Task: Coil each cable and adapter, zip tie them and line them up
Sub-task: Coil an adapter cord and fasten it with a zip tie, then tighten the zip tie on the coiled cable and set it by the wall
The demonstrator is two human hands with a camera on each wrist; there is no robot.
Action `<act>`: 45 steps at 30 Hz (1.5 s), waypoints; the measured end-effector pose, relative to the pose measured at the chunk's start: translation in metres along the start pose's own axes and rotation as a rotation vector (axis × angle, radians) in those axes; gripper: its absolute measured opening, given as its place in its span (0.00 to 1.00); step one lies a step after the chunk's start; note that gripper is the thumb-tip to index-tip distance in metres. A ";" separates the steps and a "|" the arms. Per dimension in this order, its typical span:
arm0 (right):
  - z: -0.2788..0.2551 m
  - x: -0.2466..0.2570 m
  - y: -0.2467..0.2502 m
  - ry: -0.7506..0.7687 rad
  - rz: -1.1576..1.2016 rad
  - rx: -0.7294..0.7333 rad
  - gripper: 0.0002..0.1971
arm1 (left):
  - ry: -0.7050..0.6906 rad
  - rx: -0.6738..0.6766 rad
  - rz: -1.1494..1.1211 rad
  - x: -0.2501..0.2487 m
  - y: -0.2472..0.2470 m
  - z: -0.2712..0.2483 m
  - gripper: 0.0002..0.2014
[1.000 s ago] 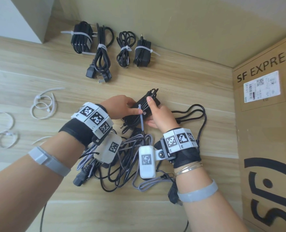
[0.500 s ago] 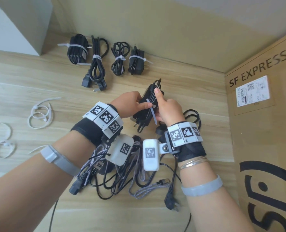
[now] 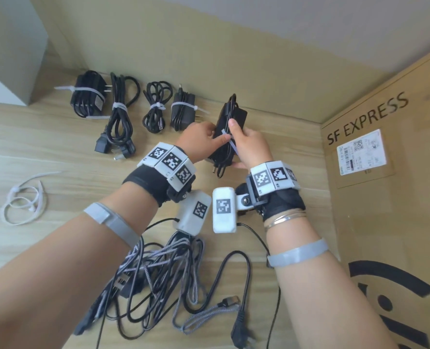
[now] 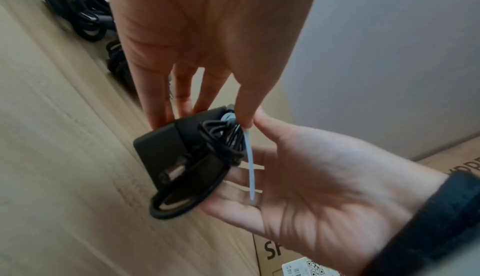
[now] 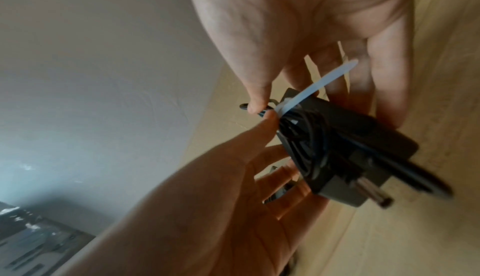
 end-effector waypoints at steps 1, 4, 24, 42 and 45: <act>0.004 0.000 -0.001 -0.002 -0.002 0.004 0.13 | -0.007 -0.006 -0.025 0.000 0.000 0.003 0.20; 0.023 0.003 -0.006 0.051 -0.085 -0.005 0.21 | -0.004 -0.014 -0.096 0.003 -0.003 0.008 0.13; 0.069 0.014 -0.024 0.202 -0.358 -0.010 0.25 | 0.017 -0.016 -0.260 0.029 -0.004 0.027 0.20; 0.044 0.004 -0.016 0.131 -0.444 -0.031 0.26 | 0.086 0.079 -0.182 0.029 0.005 0.005 0.23; 0.032 0.004 -0.010 0.116 -0.455 -0.057 0.24 | 0.067 0.080 -0.141 0.021 0.009 -0.005 0.22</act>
Point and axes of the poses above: each hand's wrist, its own z-axis towards the middle knuckle, its own y-axis out of the back of the hand, x = y × z, the point moved 10 cm from there along z, towards the middle knuckle, and after that the axes turned 8 degrees about z, right-handed, at the moved point
